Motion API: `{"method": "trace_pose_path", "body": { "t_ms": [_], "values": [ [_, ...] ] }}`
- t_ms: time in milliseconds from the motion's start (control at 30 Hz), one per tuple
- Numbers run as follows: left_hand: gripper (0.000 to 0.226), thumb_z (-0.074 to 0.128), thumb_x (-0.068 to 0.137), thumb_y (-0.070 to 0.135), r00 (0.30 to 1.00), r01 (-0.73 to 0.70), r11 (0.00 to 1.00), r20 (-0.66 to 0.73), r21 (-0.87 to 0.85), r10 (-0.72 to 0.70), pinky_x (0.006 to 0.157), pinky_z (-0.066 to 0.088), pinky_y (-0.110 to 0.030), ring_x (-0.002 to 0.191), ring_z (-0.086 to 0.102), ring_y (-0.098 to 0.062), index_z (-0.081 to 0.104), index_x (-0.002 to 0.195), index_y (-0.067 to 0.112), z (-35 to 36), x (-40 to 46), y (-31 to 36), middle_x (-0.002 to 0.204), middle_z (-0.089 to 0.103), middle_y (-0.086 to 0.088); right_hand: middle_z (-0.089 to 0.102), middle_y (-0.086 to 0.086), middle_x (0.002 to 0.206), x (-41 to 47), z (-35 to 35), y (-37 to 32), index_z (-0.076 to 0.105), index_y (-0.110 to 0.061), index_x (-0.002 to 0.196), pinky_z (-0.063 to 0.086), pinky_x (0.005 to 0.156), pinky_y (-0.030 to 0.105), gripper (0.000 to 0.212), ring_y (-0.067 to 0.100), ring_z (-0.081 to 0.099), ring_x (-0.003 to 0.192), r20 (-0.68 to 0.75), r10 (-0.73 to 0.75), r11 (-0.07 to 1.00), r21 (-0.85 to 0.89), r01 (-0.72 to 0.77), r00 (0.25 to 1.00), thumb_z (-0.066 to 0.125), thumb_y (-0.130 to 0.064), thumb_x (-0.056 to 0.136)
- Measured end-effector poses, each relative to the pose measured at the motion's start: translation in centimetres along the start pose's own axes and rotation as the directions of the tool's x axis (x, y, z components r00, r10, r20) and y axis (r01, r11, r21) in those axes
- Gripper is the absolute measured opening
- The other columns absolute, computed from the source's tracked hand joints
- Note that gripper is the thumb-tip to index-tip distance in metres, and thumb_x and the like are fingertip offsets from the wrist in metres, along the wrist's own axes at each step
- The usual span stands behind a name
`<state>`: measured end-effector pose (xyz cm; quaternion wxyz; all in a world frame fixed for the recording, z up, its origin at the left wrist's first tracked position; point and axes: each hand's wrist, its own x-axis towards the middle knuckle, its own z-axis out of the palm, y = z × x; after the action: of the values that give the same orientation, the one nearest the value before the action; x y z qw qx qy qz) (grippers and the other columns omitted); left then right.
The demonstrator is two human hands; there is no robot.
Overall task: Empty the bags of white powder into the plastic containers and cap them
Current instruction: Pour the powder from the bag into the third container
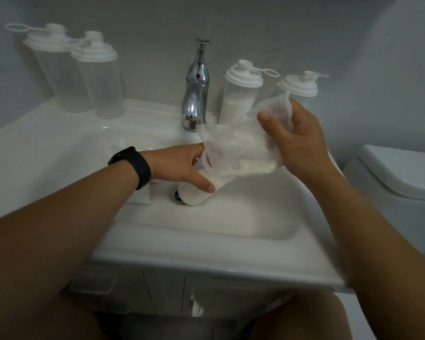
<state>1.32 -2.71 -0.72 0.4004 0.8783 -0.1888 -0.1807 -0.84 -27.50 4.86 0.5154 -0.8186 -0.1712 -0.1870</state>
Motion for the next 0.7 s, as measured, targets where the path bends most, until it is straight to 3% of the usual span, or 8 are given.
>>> {"method": "trace_pose_path", "body": {
  "t_ms": [133,267,400,600,700],
  "values": [
    [0.074,0.090,0.076,0.028,1.000,-0.002,1.000,0.000,-0.006,0.002,0.087,0.043,-0.008,0.113,0.057,0.010,0.047,0.135,0.040,-0.02,-0.02,0.01,0.126,0.062,0.027,0.073,-0.012,0.098,0.12,0.06,0.02,0.068,-0.018,0.113,0.054,0.074,0.016,0.027,0.000,0.070,0.089,0.011,0.023,1.000,-0.021,-0.023,1.000,0.065,-0.040,0.098],
    [0.074,0.090,0.076,0.027,1.000,-0.006,1.000,-0.002,-0.006,0.006,0.082,0.044,-0.005,0.110,0.057,0.013,0.047,0.136,0.040,-0.05,0.04,0.01,0.124,0.062,0.027,0.075,-0.005,0.103,0.34,-0.08,0.56,0.070,-0.018,0.114,0.060,0.086,0.036,0.038,0.011,0.072,0.094,-0.003,0.060,0.996,-0.063,-0.060,0.998,0.062,-0.051,0.097],
    [0.073,0.091,0.075,0.027,1.000,-0.017,1.000,0.001,-0.012,0.017,0.088,0.044,-0.008,0.114,0.058,0.011,0.048,0.132,0.045,-0.05,0.06,-0.13,0.126,0.063,0.027,0.075,0.001,0.097,0.43,-0.15,0.69,0.070,-0.013,0.108,0.059,0.086,0.046,0.043,0.019,0.072,0.091,-0.064,0.064,0.995,-0.075,-0.069,0.996,0.062,-0.054,0.096],
    [0.075,0.091,0.074,0.029,1.000,-0.027,1.000,0.006,-0.007,0.027,0.097,0.046,-0.015,0.117,0.059,0.007,0.049,0.136,0.042,-0.04,0.15,-0.20,0.128,0.064,0.024,0.073,0.010,0.097,0.43,0.01,0.51,0.069,-0.007,0.106,0.057,0.078,0.040,0.045,0.024,0.070,0.087,-0.102,0.042,0.996,-0.079,-0.050,0.994,0.064,-0.050,0.097],
    [0.078,0.091,0.075,0.030,0.999,-0.040,0.999,0.020,-0.008,0.040,0.094,0.045,-0.013,0.115,0.059,0.010,0.048,0.139,0.042,-0.08,0.13,-0.18,0.128,0.065,0.027,0.072,0.014,0.095,0.49,-0.04,0.44,0.069,-0.004,0.104,0.052,0.068,0.028,0.043,0.013,0.064,0.077,-0.137,0.021,0.997,-0.075,-0.031,0.990,0.065,-0.047,0.097]
  ]
}}
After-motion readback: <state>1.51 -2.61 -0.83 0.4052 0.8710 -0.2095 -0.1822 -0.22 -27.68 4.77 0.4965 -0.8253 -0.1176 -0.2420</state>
